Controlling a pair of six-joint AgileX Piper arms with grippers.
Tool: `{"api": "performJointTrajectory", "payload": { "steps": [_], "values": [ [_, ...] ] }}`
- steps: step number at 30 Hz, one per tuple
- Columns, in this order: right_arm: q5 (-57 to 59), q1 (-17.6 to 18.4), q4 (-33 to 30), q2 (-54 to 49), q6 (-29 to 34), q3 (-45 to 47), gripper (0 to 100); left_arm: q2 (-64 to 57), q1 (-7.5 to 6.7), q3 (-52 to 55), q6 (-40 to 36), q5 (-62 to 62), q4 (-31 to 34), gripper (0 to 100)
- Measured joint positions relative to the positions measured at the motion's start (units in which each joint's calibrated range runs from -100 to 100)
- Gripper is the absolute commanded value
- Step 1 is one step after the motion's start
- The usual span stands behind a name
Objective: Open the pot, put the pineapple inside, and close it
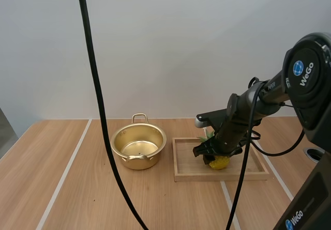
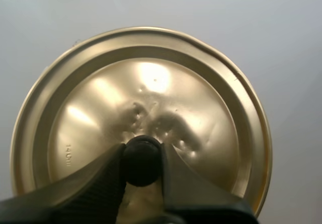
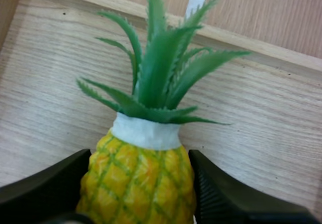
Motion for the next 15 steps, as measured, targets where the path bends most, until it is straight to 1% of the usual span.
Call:
{"api": "performJointTrajectory", "payload": {
  "steps": [15],
  "values": [
    [-1.4, 0.0, 1.0, 0.1, 0.0, -1.3, 0, 0.0, 0.00, 0.0, 0.0, 0.0, 0.0, 0]
  ]
}}
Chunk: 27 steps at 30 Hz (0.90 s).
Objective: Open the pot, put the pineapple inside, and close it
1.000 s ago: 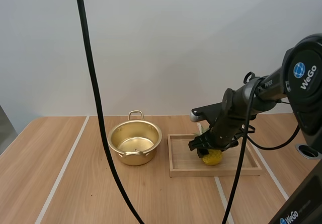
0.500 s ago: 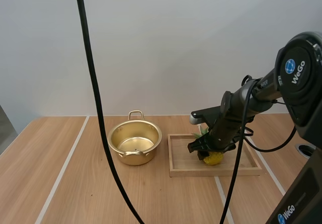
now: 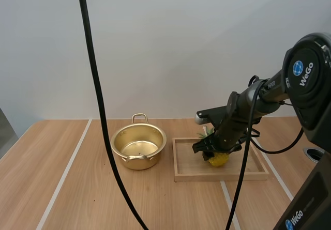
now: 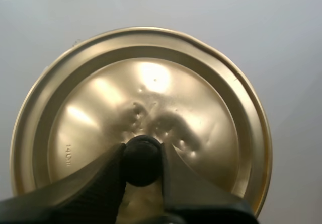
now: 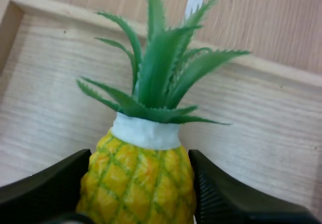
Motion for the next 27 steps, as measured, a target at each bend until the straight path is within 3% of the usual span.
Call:
{"api": "performJointTrajectory", "payload": {
  "steps": [14, 23, 27],
  "values": [
    [3.8, 0.0, 3.2, -10.1, 0.0, -13.5, 0, 0.0, 0.00, 0.0, 0.0, 0.0, 0.0, 0],
    [3.8, 0.0, 4.2, -14.8, 0.0, -17.6, 0, 0.0, 0.00, 0.0, 0.0, 0.0, 0.0, 0],
    [3.9, 0.0, 8.2, -16.2, 0.0, -20.7, 0, 0.0, 0.00, 0.0, 0.0, 0.0, 0.0, 0]
  ]
}}
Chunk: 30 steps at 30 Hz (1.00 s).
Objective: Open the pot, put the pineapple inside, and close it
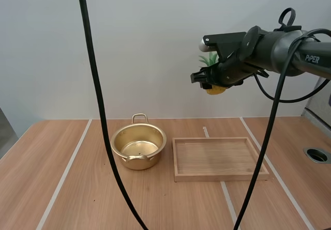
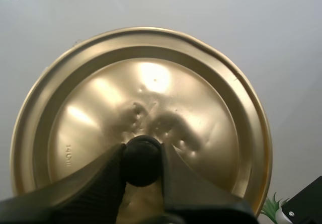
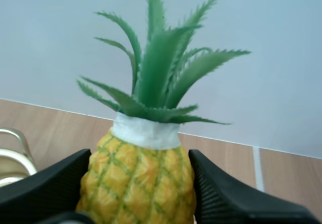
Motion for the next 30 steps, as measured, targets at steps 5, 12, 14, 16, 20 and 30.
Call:
{"api": "performJointTrajectory", "payload": {
  "steps": [5, 12, 14, 16, 20, 30],
  "values": [
    [-0.8, 0.2, 2.9, 0.0, -2.0, -0.1, 0, 0.0, 0.00, 0.0, 0.0, 0.0, 0.0, 0],
    [-0.9, 2.8, 3.7, 0.0, -2.8, -0.1, 0, 0.0, 0.00, 0.0, 0.0, 0.0, 0.0, 0],
    [-0.9, 3.4, 3.8, 0.0, -2.9, -0.1, 0, 0.0, 0.00, 0.0, 0.0, 0.0, 0.0, 0],
    [-1.0, 4.0, 3.8, 0.0, -2.9, -0.1, 0, 0.0, 0.00, 0.0, 0.0, 0.0, 0.0, 0],
    [-2.1, 5.1, 3.8, 0.0, -2.9, -0.1, 0, 0.0, 0.00, 0.0, 0.0, 0.0, 0.0, 0],
    [-2.8, 7.8, 4.0, 0.0, -3.6, -0.1, 0, 0.0, 0.00, 0.0, 0.0, 0.0, 0.0, 0]
  ]
}}
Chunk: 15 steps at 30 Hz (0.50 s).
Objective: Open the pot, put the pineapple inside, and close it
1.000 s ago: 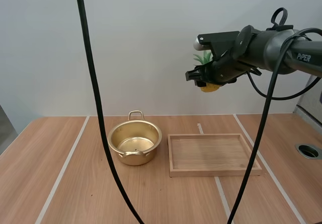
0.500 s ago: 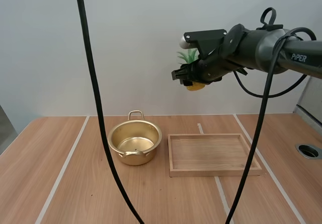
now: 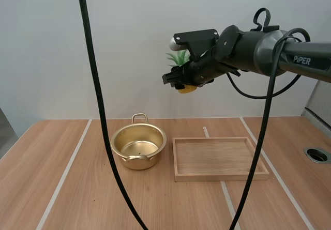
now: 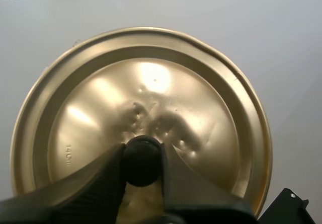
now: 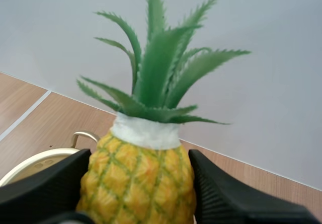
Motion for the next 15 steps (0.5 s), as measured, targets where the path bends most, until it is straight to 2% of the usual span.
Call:
{"api": "performJointTrajectory", "payload": {
  "steps": [5, 15],
  "values": [
    [-0.4, 0.7, 0.0, 0.0, -0.5, 0.0, 0, 0.0, 0.00, 0.0, 0.0, 0.0, 0.0, 0],
    [-0.8, 4.4, 0.0, 1.7, -1.6, 0.0, 0, 0.0, 0.00, 0.0, 0.0, 0.0, 0.0, 0]
  ]
}}
